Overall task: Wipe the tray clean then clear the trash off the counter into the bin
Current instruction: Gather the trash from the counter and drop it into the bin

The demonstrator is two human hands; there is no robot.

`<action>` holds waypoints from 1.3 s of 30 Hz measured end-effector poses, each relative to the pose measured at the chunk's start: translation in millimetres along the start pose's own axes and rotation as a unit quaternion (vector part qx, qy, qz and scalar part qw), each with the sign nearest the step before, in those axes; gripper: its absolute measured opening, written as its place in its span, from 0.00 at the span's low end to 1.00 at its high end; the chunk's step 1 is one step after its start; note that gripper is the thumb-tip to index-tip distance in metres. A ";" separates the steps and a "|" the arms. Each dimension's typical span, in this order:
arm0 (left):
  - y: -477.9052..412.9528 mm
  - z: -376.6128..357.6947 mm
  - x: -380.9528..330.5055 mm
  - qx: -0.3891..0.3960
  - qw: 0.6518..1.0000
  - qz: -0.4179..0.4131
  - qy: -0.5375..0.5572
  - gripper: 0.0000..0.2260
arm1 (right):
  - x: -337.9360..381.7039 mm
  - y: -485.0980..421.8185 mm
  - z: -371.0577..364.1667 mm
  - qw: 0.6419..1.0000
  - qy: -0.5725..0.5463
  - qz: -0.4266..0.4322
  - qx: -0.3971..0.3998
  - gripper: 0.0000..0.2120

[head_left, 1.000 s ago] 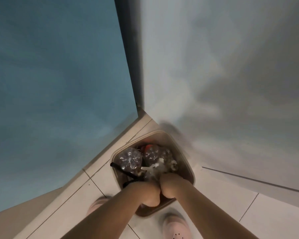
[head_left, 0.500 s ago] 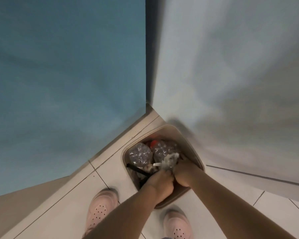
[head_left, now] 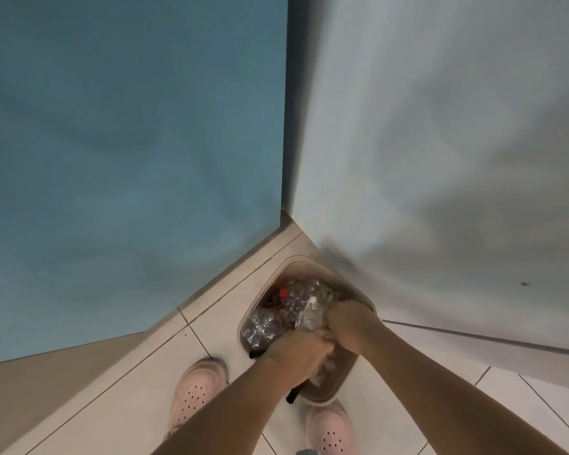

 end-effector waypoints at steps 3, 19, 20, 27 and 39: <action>24.8 17.5 9.8 -0.100 0.974 0.113 0.168 0.13 | -0.1 15.8 9.1 0.997 -0.047 -0.044 -0.035 0.14; 219.3 229.2 -102.7 -0.544 0.724 0.247 0.345 0.09 | 44.0 243.3 241.2 0.792 -0.351 -0.011 -0.499 0.10; 240.3 247.6 -118.8 -0.566 0.713 0.232 0.343 0.09 | 52.4 265.8 266.1 0.761 -0.372 0.017 -0.531 0.10; 394.0 355.7 -185.6 -0.688 0.636 0.201 0.286 0.07 | 111.3 375.8 413.3 0.638 -0.441 0.180 -0.605 0.12; 600.5 476.6 -106.2 -0.758 0.546 0.239 0.265 0.08 | 262.2 397.2 603.9 0.645 -0.428 0.300 -0.559 0.17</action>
Point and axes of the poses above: each hand's wrist, its own y-axis away from the middle knuckle, its own z-axis out of the back of the hand, x = y × z, the point moved 5 cm from there along -y, towards the middle knuckle, and after that the axes turned 4 degrees about y, right-handed, at the moved point
